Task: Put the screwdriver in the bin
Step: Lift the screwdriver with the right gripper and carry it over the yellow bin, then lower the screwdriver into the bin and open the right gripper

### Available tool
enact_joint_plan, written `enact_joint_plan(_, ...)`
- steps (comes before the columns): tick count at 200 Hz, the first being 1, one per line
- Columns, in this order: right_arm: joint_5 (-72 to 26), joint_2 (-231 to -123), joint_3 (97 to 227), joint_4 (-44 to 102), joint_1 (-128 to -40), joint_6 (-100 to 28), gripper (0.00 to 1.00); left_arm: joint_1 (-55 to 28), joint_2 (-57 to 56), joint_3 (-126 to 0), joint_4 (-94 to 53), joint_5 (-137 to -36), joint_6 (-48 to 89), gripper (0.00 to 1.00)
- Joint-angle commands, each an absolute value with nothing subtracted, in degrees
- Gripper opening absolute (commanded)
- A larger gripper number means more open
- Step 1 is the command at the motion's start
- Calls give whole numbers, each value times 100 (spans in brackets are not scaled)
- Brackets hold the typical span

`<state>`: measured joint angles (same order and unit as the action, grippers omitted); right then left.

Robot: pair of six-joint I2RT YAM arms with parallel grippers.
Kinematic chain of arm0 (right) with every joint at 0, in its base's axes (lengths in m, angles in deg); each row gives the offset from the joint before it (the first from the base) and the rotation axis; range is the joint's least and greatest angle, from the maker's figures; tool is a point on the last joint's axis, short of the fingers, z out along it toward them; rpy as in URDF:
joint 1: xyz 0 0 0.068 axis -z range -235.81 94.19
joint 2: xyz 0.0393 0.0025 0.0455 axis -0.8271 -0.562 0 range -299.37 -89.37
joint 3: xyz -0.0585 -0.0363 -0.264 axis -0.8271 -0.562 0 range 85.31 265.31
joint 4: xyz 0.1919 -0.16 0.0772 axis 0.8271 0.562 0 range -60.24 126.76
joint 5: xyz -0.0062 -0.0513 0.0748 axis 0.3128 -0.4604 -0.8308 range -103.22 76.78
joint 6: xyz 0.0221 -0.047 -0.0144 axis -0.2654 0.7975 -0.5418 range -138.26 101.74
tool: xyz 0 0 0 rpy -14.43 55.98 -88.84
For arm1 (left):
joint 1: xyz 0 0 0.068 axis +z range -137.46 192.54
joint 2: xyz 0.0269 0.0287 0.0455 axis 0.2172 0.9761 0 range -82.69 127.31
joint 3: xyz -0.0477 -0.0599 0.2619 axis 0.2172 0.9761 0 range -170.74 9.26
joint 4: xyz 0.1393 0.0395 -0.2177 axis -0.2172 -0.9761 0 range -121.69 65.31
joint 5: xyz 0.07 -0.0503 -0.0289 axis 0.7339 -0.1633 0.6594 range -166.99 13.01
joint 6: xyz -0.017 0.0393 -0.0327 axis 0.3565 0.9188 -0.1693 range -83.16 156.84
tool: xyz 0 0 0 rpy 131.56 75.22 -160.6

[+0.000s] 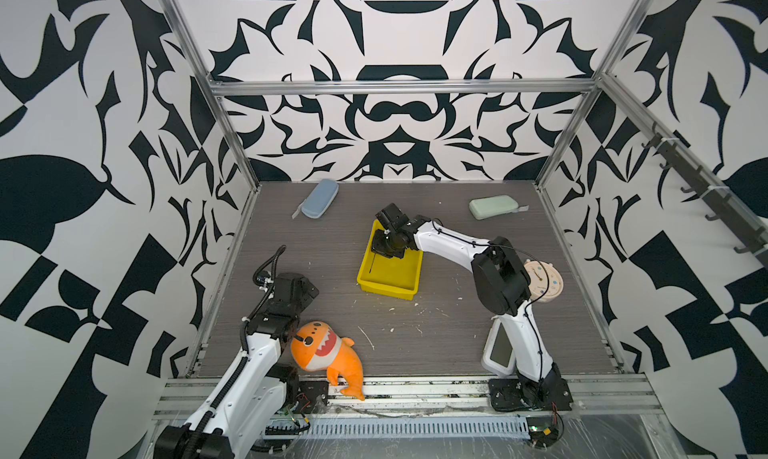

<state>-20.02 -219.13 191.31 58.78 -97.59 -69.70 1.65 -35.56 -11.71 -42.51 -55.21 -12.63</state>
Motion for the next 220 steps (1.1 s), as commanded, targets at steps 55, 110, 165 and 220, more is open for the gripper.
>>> enact_joint_plan(55, -1959, -21778, 19305, 6386, -9792, -6774, 14, 173, -3548, -1324, -4266, -5624, -1238, 100)
enact_joint_plan(110, -1806, -21778, 19341, 6598, -9790, -6686, 16, 173, -3647, -1280, -4286, -5539, -1285, 100)
enact_joint_plan(165, -1739, -21699, 19236, 6606, -9783, -6608, 22, 175, -3749, -1254, -4330, -5487, -1334, 100)
enact_joint_plan(220, -1756, -21667, 19289, 6617, -9776, -6617, 27, 174, -3686, -1246, -4243, -5540, -1295, 100)
